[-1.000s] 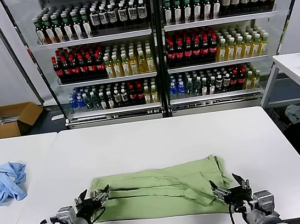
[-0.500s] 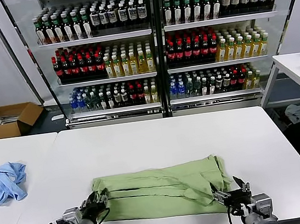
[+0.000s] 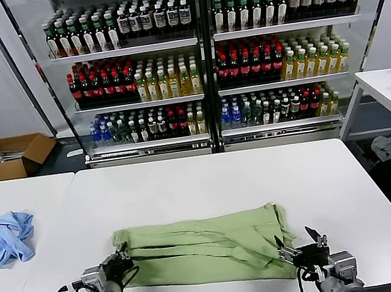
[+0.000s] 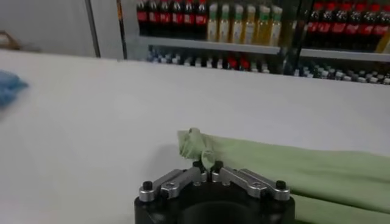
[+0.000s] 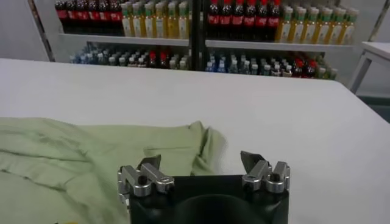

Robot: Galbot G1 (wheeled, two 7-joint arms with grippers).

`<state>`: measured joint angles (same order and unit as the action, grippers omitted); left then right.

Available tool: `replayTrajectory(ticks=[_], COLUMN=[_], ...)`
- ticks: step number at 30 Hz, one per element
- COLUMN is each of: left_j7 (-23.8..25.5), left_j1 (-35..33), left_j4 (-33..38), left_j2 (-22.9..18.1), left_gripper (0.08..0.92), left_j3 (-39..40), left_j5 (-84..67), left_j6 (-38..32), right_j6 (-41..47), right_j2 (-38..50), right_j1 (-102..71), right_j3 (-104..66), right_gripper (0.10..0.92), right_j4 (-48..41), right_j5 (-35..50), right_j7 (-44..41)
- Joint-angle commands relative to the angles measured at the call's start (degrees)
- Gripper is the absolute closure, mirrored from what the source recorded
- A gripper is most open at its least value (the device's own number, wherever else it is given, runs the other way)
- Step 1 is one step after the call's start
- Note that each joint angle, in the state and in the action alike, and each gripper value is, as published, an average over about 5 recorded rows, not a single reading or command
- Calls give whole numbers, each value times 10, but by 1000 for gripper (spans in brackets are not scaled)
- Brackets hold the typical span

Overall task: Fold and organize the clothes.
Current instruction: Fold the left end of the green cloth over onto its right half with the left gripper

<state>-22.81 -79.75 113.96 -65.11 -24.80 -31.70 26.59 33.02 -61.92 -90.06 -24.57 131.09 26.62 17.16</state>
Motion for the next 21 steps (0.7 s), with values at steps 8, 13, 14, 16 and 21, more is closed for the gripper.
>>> replayTrajectory(ticks=[8, 13, 14, 16, 21], left_j7=[73, 75, 80, 85, 85], left_j1=[-56, -48, -49, -50, -28], left_j4=[47, 151, 166, 189, 191], left_j2=[91, 56, 45, 23, -31], left_gripper=[909, 909, 909, 909, 909], left_j3=[-296, -196, -158, -78, 55], left_j5=[162, -17, -45, -79, -113], left_j6=[56, 64, 64, 64, 64], right_j6=[0, 1, 1, 1, 1], right_j2=[5, 8, 8, 8, 5], right_j1=[17, 27, 26, 23, 11], right_j3=[5, -14, -17, -22, -32], right_gripper=[202, 203, 203, 203, 203], right_j4=[9, 10, 11, 14, 18], right_j5=[-8, -7, -7, -7, -11], right_j7=[2, 4, 4, 5, 6])
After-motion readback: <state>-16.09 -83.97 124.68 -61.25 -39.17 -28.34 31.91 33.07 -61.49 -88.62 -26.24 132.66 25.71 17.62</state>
